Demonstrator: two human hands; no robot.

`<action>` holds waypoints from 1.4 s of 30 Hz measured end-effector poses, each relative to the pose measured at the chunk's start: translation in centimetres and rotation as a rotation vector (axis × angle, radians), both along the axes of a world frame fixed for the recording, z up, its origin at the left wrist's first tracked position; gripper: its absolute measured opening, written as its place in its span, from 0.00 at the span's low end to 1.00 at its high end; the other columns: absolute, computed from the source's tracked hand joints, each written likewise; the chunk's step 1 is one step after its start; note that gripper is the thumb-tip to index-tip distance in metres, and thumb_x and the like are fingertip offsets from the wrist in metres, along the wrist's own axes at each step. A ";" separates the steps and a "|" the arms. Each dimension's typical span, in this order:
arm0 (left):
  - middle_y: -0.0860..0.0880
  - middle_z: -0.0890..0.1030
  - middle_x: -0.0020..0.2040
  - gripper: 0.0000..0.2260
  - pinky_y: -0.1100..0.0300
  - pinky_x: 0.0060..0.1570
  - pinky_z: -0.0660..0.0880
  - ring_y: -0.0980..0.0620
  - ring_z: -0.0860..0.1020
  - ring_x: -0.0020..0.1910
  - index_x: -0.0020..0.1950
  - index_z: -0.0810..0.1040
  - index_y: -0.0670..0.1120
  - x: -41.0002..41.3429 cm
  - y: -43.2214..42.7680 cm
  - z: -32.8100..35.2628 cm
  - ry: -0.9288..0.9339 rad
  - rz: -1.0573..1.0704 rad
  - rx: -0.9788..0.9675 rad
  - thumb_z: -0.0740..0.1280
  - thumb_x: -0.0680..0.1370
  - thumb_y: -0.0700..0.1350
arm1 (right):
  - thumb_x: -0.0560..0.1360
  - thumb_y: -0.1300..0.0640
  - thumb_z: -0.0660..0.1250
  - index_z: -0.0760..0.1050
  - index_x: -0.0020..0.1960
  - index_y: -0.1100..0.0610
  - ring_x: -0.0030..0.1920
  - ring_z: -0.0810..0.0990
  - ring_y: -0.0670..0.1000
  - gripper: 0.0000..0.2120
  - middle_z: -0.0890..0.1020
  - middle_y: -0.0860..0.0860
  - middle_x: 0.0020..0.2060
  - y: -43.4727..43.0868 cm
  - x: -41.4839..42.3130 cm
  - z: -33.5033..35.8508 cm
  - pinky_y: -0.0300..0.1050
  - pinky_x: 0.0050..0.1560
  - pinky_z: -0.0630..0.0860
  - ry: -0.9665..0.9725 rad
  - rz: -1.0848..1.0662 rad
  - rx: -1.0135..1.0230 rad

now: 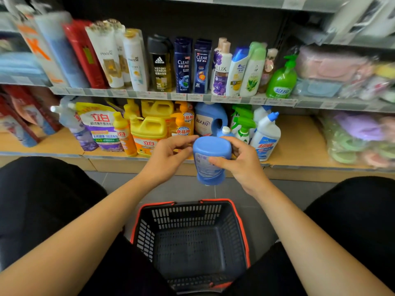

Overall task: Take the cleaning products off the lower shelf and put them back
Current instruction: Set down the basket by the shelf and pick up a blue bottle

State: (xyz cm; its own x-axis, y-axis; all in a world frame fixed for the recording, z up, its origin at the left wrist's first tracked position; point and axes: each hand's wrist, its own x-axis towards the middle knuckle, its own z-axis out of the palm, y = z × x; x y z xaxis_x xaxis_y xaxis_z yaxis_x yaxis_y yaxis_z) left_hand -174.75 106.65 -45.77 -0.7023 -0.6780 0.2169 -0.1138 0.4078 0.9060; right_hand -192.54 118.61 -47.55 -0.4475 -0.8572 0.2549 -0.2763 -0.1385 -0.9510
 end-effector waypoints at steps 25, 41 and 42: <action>0.49 0.75 0.72 0.17 0.48 0.70 0.71 0.45 0.72 0.72 0.71 0.77 0.44 -3.6 -5.8 -2.4 -0.148 -0.491 -0.727 0.67 0.82 0.38 | 0.66 0.58 0.79 0.79 0.63 0.56 0.59 0.81 0.51 0.26 0.83 0.53 0.57 -4.6 -7.1 -2.5 0.49 0.60 0.79 -0.005 0.312 0.218; 0.50 0.84 0.52 0.16 0.52 0.49 0.83 0.53 0.84 0.49 0.58 0.80 0.47 -5.8 -7.1 -8.0 -0.157 -0.028 0.013 0.78 0.73 0.45 | 0.72 0.63 0.75 0.80 0.59 0.52 0.56 0.83 0.55 0.17 0.86 0.53 0.54 -6.3 -8.6 -5.9 0.56 0.56 0.82 -0.301 0.135 0.247; 0.50 0.84 0.54 0.19 0.52 0.53 0.82 0.52 0.83 0.52 0.61 0.79 0.47 -5.9 -7.1 -8.4 -0.204 -0.073 0.102 0.78 0.72 0.48 | 0.73 0.62 0.74 0.80 0.59 0.53 0.54 0.84 0.53 0.16 0.86 0.52 0.53 -6.3 -8.6 -5.7 0.55 0.53 0.83 -0.332 0.126 0.256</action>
State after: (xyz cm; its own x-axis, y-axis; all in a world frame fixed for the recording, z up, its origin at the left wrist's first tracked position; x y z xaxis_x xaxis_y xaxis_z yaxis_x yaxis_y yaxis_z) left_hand -180.61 99.59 -54.19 -0.7723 -0.6352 -0.0020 -0.2727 0.3287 0.9042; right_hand -201.13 112.33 -53.30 -0.3571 -0.9272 -0.1128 0.0538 0.1002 -0.9935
